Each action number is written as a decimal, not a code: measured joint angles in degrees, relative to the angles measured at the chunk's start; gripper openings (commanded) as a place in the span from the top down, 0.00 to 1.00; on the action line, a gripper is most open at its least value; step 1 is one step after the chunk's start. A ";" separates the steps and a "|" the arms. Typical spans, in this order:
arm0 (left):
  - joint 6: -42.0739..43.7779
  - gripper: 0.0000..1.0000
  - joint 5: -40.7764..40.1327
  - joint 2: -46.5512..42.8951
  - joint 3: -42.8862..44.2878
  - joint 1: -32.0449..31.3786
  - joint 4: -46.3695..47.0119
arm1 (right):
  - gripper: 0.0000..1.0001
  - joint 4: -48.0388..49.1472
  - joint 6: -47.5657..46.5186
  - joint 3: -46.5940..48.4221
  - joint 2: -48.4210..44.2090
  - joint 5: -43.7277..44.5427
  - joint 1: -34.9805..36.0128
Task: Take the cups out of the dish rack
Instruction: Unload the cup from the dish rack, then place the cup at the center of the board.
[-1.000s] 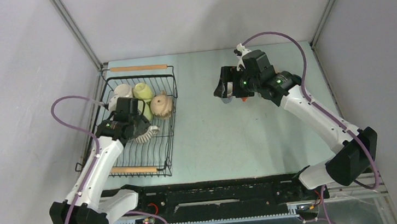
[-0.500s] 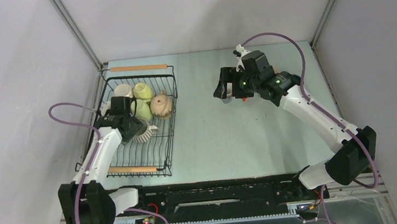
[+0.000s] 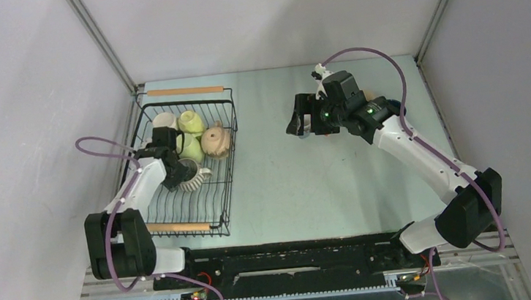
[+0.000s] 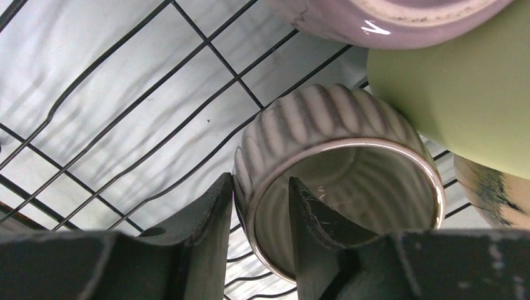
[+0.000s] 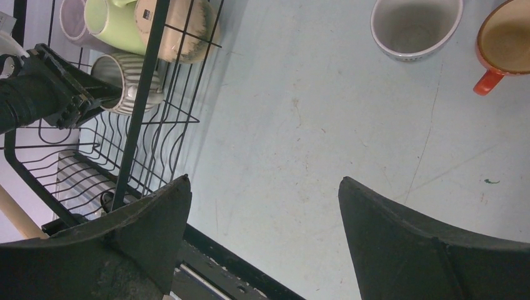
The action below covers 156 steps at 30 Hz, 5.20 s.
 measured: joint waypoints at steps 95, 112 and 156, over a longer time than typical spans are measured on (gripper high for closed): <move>20.04 1.00 6.05 42.38 48.59 -41.03 -5.11 | 0.06 -10.54 8.07 -2.14 -35.36 24.09 2.67; 20.02 0.83 1.53 44.65 48.59 -41.94 -4.63 | 0.05 -10.25 8.04 -4.17 -34.88 23.61 2.58; 21.92 0.00 -2.29 12.92 48.41 -43.78 -8.68 | 0.00 -8.55 8.13 -6.34 -33.99 22.27 2.51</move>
